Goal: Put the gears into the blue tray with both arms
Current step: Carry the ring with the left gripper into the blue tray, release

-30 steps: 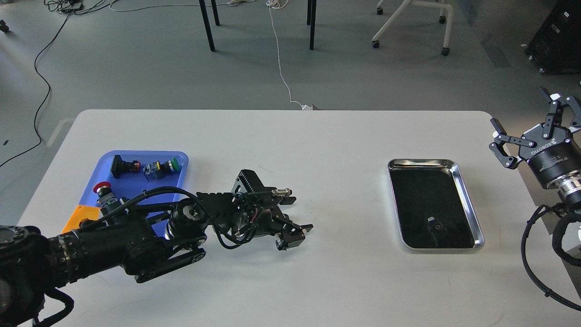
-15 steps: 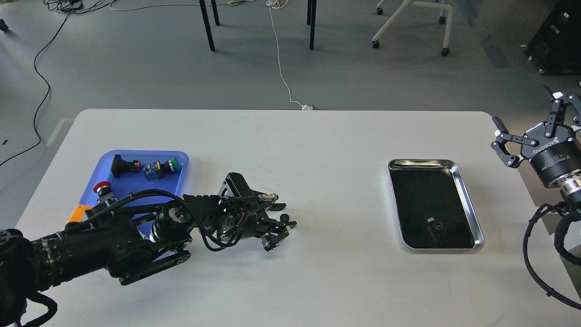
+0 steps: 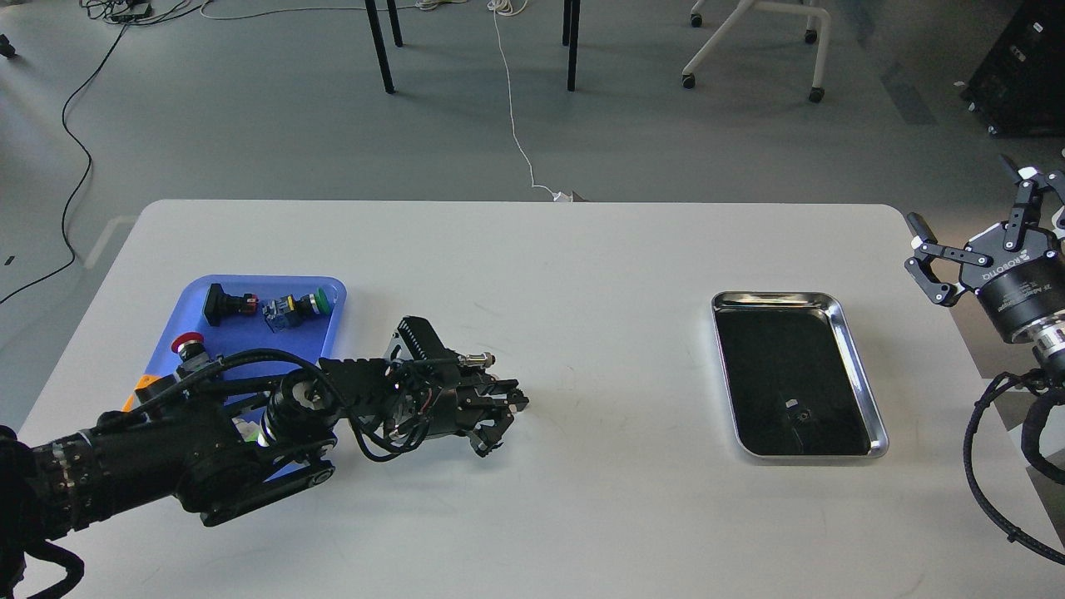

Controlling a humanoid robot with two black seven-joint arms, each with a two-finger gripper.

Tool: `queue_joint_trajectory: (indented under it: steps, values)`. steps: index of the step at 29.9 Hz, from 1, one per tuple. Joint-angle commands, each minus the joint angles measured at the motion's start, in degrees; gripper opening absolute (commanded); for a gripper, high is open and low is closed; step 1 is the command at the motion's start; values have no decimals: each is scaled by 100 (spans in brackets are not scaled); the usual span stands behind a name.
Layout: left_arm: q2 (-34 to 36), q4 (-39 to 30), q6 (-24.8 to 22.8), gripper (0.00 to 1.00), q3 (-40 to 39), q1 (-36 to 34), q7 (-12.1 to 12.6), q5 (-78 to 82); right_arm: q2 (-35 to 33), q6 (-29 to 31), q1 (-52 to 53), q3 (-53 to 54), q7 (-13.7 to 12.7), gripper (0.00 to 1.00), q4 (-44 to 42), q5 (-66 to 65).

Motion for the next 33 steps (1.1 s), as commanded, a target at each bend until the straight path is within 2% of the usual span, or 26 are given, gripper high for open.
queue_joint_trajectory:
  steps: [1, 3, 7, 9, 13, 22, 28, 30, 31, 33]
  values:
    - [618, -424, 15, 15, -346, -5, -9, -81, -58, 0, 0, -1, -5, 98, 1, 0]
    - [1075, -530, 32, 15, -478, -5, -26, -352, -67, 0, 0, -1, 4, 98, -8, 0]
    - [1980, -504, 41, 15, -496, 4, -334, -1082, -59, 0, 0, 8, 4, 98, -8, 0]
    - [2359, -478, 93, 15, -435, 22, -360, -1206, -59, 0, 0, 17, 4, 98, 1, 0]
    - [2852, -276, 541, 17, -382, 460, -378, -1251, -50, 0, 0, 26, 4, 98, 1, 0]
    - [2678, 436, 709, 21, -382, 760, -361, -1364, -32, 0, 9, 52, 4, 98, 36, -9]
    - [2431, 805, 718, 31, -373, 760, -378, -1497, -59, 0, 9, 52, -5, 98, 45, -9]
    - [2431, 814, 718, 45, -382, 751, -378, -1497, -67, 0, 0, 61, 4, 98, 36, -9]
    - [2431, 806, 718, 58, -400, 743, -378, -1505, -67, 0, 9, 61, 4, 98, 27, -9]
    - [2431, 805, 727, 77, -452, 725, -396, -1567, -67, 0, 0, 61, 4, 98, 27, -9]
